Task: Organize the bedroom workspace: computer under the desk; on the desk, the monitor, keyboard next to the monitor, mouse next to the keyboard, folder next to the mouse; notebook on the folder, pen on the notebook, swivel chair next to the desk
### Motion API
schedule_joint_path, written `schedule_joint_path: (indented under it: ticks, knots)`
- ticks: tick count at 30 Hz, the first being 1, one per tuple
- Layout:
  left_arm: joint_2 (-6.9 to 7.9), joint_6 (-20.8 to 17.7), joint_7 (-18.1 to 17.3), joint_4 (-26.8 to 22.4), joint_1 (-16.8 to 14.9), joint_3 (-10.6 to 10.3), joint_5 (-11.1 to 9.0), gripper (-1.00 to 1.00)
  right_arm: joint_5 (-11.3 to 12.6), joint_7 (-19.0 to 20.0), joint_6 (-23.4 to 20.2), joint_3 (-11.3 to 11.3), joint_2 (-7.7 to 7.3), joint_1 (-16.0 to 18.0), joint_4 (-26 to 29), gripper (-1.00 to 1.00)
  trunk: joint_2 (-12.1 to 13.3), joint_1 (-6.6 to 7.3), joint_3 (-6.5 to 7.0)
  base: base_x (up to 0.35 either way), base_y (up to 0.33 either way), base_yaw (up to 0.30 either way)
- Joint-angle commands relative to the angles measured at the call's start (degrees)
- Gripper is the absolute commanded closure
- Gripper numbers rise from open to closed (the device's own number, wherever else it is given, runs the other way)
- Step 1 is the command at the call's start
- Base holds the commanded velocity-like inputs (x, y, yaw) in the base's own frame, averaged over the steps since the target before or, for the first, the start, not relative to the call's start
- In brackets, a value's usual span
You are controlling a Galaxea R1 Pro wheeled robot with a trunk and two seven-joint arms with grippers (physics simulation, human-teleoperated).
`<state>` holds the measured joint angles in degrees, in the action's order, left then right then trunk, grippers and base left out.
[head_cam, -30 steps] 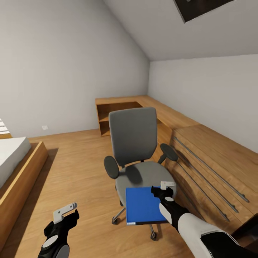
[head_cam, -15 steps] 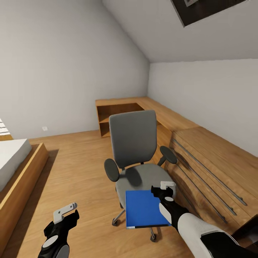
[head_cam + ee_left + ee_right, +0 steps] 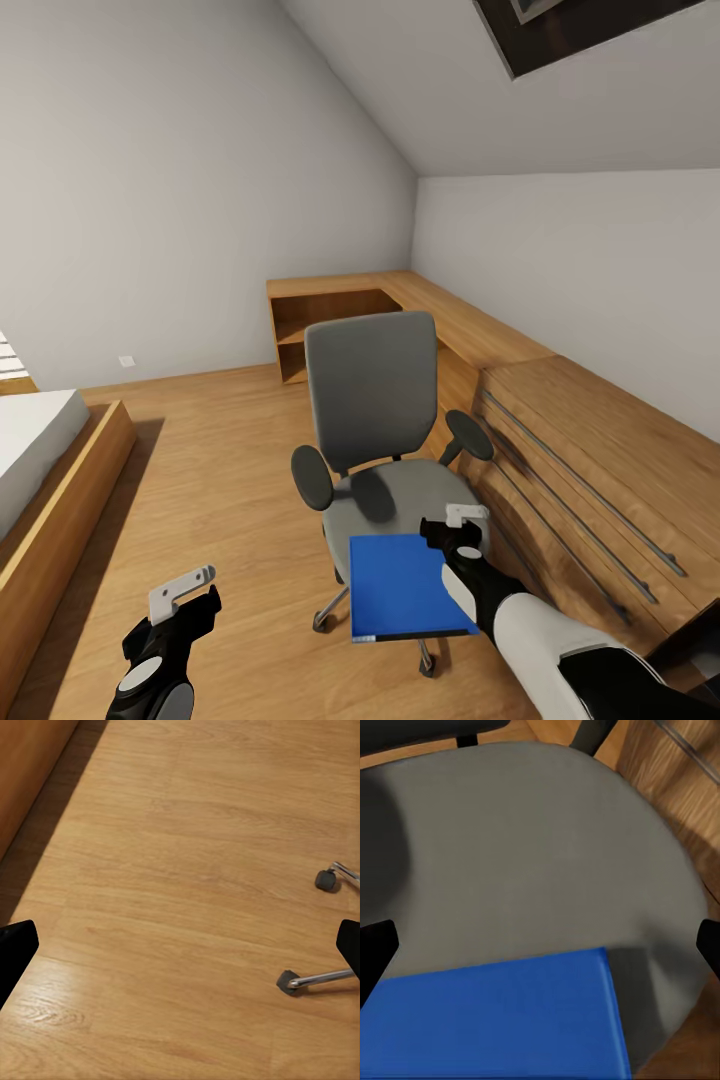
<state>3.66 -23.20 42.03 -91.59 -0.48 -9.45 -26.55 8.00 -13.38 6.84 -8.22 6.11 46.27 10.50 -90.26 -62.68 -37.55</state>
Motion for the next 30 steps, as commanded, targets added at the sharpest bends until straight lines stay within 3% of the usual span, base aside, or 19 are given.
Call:
schedule_joint_path:
  ticks: [1,4,5,7,15,17,18,30]
  knots:
    - [0.09,-0.2,0.5,-0.1,0.0,-0.1,-0.3,-1.0,0.7,-0.5,-1.1,-0.4,0.04,0.0,0.9,-1.0,0.0,0.0,-0.05,0.0,0.0,0.0]
    - [0.11,-0.2,0.5,-0.1,0.0,-0.1,-0.3,-1.0,0.9,-0.7,-6.7,-0.2,0.03,-0.1,6.7,-1.0,0.0,0.0,-0.05,0.0,0.0,0.0]
    - [0.12,-0.2,0.5,-0.1,0.0,-0.1,-0.3,-1.0,0.9,-0.8,-12.5,-0.1,-0.07,-0.9,14.2,-1.0,0.0,0.0,-0.05,0.0,0.0,0.0]
    - [0.12,-0.2,0.5,-0.1,0.0,-0.1,-0.3,-1.0,0.9,-0.9,-16.5,-0.1,-0.13,-3.1,20.6,-1.0,0.0,0.0,-0.05,0.0,0.0,0.0]
    - [0.12,-0.2,0.5,-0.1,0.0,0.0,-0.3,-1.0,0.7,-2.1,-25.6,-0.1,-0.11,-11.7,38.9,-1.0,0.0,0.0,-0.05,0.0,0.0,0.0]
    - [0.12,-0.2,0.5,-0.1,0.0,0.0,-0.3,-1.0,0.7,-3.2,-27.6,-0.1,-0.08,-14.4,44.2,-1.0,0.0,0.0,-0.05,0.0,0.0,0.0]
    - [0.12,-0.2,0.5,-0.1,0.0,0.0,-0.4,-1.0,1.0,-4.3,-29.0,-0.1,-0.06,-17.3,49.4,-1.0,0.0,0.0,-0.05,0.0,0.0,0.0]
    - [0.14,-0.2,0.5,-0.1,0.0,0.0,-0.4,-1.0,1.3,-4.8,-29.4,-0.3,0.05,-19.2,52.1,-1.0,0.0,0.0,-0.05,0.0,0.0,0.0]
